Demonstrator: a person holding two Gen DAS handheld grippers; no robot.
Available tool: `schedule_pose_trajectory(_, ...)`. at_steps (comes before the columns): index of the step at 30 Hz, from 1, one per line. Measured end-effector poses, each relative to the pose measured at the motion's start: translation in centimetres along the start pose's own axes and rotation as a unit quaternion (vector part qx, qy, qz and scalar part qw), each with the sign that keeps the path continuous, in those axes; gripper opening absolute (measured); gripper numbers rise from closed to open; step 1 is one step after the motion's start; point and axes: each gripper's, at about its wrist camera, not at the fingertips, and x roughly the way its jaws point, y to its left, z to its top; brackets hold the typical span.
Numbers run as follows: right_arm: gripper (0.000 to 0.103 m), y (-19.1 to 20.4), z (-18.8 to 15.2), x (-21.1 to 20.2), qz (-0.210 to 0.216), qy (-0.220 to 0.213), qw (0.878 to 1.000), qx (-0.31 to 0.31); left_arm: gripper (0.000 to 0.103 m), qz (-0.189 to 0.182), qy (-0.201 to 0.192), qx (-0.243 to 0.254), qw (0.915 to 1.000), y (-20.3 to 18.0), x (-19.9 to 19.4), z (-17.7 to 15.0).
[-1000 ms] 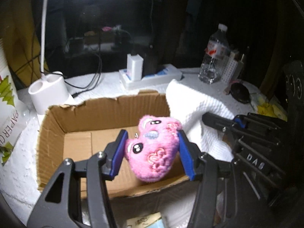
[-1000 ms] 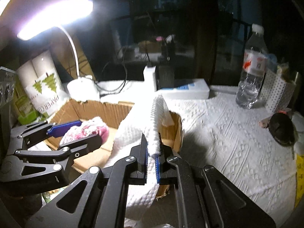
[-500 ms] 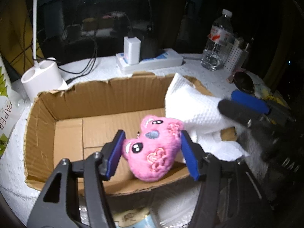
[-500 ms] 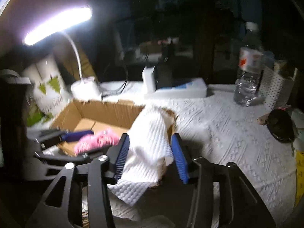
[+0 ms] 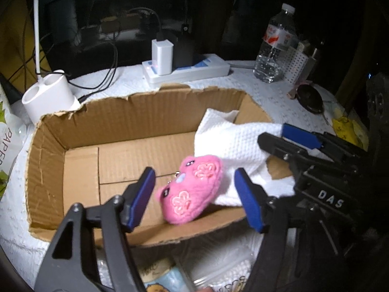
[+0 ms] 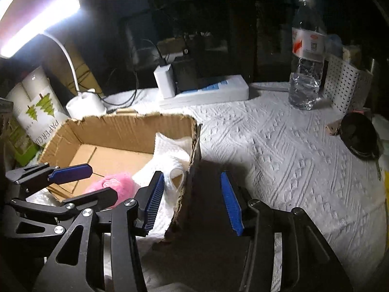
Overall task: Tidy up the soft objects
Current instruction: 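Open both grippers to release the plush toy and towel in the box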
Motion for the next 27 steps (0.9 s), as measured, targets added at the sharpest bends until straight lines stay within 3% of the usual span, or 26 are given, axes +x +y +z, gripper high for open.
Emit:
schedule_pose_trajectory(12, 0.051, 1.6, 0.1, -5.0, -0.008, -0.036, 0.999, -0.012, 0.073, 0.006, -0.049, -0.005, 0.9988, 0.1, -4.5, -0.8)
schedule_pose_trajectory(27, 0.052, 4.0, -2.6, -9.2, -0.019, -0.040, 0.999, -0.023, 0.081, 0.005, -0.103, -0.023, 0.9944, 1.0, -10.0, -3.9)
